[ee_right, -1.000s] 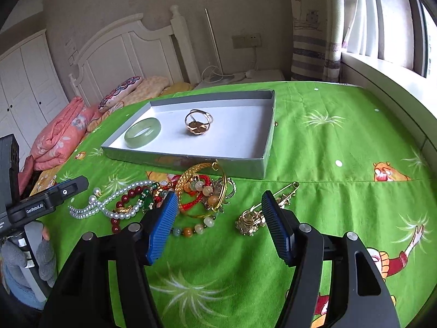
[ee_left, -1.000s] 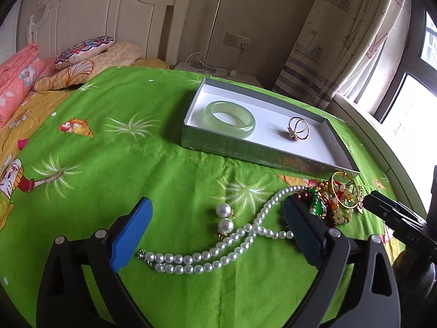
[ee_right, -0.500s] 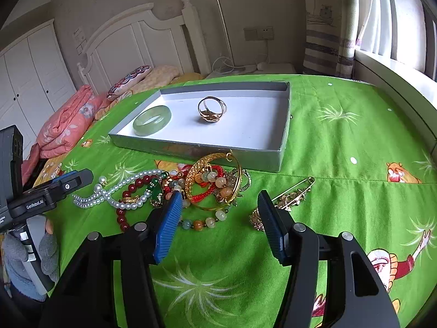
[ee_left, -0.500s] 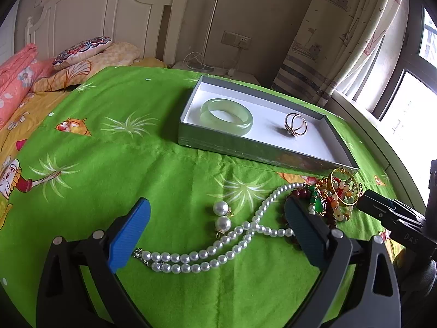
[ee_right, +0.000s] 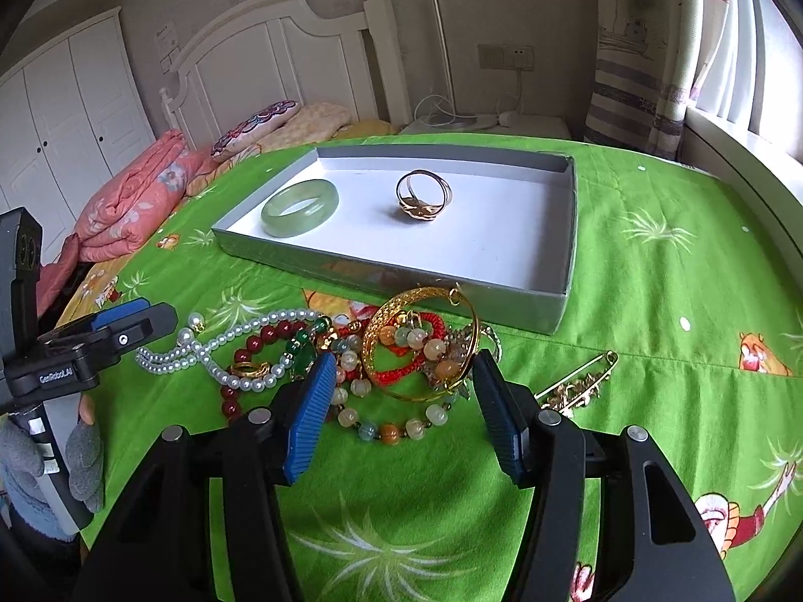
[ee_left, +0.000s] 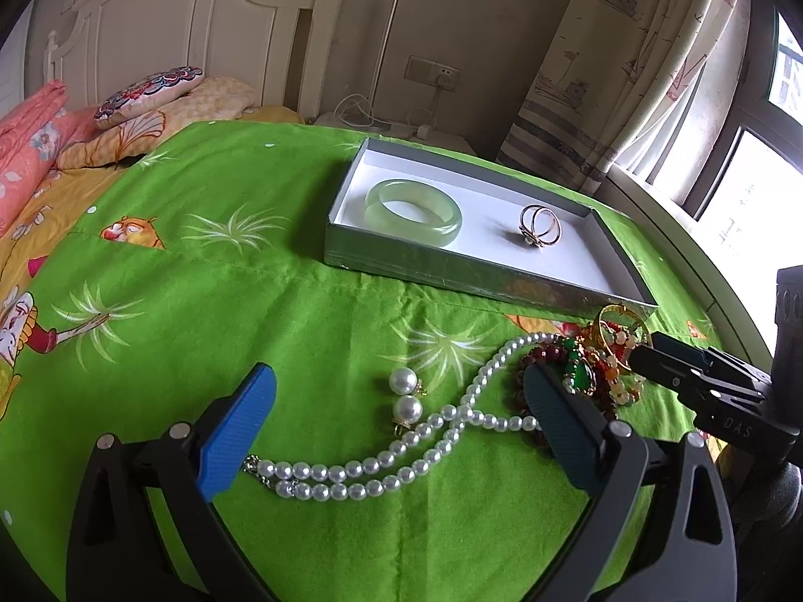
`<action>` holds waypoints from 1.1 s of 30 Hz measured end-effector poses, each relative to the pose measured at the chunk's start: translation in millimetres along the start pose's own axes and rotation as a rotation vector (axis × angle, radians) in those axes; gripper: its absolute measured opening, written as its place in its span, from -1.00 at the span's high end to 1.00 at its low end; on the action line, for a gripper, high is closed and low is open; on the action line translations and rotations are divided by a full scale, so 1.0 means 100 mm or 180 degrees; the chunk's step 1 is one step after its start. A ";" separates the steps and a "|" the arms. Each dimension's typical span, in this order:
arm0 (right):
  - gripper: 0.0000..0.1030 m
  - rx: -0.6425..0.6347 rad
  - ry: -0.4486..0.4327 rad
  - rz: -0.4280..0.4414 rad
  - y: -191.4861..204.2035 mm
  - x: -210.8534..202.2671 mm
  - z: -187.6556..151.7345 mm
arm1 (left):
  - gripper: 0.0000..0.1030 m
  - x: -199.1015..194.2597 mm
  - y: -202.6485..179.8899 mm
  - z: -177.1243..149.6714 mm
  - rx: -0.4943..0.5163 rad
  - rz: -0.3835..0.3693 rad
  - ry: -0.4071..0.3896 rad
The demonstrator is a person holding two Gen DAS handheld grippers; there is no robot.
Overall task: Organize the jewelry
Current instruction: 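Move the open right gripper to the gold bangle in the pile, then grasp the gold bangle with the right gripper while the left gripper grasps the silver flower brooch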
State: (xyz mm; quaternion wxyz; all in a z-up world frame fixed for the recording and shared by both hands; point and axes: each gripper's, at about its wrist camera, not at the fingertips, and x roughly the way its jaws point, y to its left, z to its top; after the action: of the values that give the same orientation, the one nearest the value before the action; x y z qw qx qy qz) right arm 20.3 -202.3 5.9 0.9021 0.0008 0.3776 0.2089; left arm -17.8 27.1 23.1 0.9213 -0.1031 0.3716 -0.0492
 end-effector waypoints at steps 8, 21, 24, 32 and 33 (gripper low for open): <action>0.00 0.0027 -0.0033 0.0128 -0.01 0.04 0.10 | -0.91 0.00 -0.01 -0.01 -0.0008 -0.0014 -0.0007; 0.33 -0.0076 0.0138 0.0299 0.25 0.26 0.21 | -0.91 0.00 0.01 -0.01 -0.0034 -0.0037 -0.0007; 0.40 0.0033 0.0159 0.0345 0.28 0.33 0.26 | -0.91 0.00 0.02 -0.01 -0.0034 -0.0040 -0.0010; 0.82 -0.0190 -0.0248 0.0247 0.34 -0.01 0.16 | -0.91 -0.04 -0.12 0.00 0.0188 -0.0121 -0.0011; 0.82 -0.0175 -0.0304 0.0250 0.30 -0.09 0.15 | -0.91 -0.03 -0.17 0.01 0.0237 -0.0160 0.0013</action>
State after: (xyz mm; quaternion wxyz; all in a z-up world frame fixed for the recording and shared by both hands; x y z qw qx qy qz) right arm 13.2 -176.3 27.4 0.9099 0.0009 0.3278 0.2542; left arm -19.2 11.2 29.9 0.9223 -0.0778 0.3687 -0.0863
